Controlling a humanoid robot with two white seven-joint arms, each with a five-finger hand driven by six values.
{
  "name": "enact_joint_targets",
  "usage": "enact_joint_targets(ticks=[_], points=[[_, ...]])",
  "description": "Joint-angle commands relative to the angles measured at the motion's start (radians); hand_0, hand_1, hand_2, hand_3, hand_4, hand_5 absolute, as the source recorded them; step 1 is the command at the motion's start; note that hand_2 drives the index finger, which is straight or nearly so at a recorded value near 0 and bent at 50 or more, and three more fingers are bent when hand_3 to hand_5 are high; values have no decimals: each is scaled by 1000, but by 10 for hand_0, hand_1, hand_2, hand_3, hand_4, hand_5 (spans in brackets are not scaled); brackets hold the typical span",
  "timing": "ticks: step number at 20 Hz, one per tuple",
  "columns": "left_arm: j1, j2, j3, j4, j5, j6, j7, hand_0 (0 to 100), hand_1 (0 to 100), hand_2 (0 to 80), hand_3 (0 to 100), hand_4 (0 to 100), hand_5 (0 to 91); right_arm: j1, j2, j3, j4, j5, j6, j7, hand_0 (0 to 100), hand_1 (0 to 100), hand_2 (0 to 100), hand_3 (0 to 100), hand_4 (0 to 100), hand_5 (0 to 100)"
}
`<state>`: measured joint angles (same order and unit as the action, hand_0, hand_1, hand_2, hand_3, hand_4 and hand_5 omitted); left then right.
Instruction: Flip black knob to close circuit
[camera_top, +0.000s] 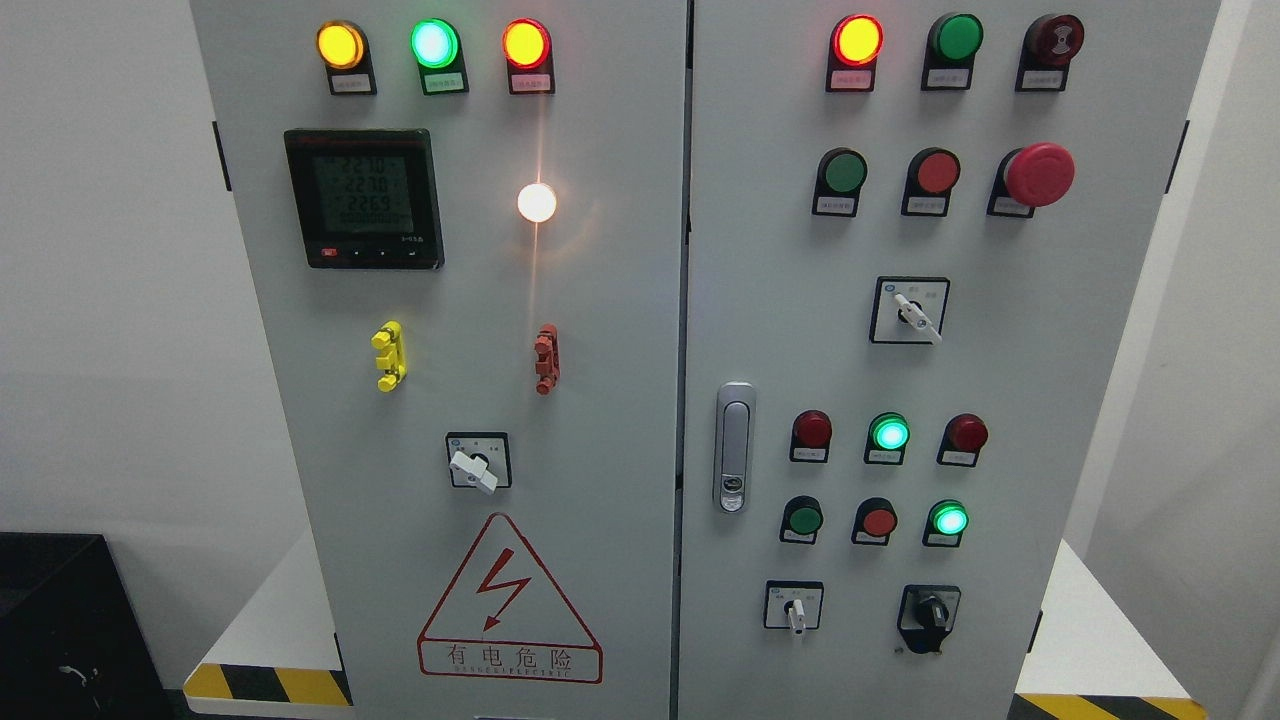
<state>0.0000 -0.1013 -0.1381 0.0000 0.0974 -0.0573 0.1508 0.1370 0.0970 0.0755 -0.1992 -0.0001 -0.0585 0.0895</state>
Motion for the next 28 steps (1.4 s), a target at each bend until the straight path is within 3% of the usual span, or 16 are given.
enact_joint_targets(ticks=[1,9,16,21,23,25,28], points=[[23,0,0,-29,1,1,0,120,556,0,0,0,0,-3,1,3,18,32,-4,-2,0,124,0,0,0,0],[23,0,0,-31,1,1,0,120,556,0,0,0,0,-5,3,-6,17,31,-17,4,0,124,0,0,0,0],[23,0,0,-31,1,1,0,120,556,0,0,0,0,-37,21,-17,14,12,-93,32,0,111,0,0,0,0],[23,0,0,-31,1,1,0,120,556,0,0,0,0,-28,24,-60,-66,26,-153,33,0,110,0,0,0,0],[23,0,0,-31,1,1,0,120,556,0,0,0,0,-10,21,-60,-132,31,-162,30,0,110,17,82,0,0],[23,0,0,-31,-1,1,0,120,556,0,0,0,0,16,12,-53,-204,40,-162,27,0,112,89,197,110,0],[23,0,0,-31,1,1,0,120,556,0,0,0,0,29,10,-59,-290,150,-161,-11,0,114,112,230,163,0]])
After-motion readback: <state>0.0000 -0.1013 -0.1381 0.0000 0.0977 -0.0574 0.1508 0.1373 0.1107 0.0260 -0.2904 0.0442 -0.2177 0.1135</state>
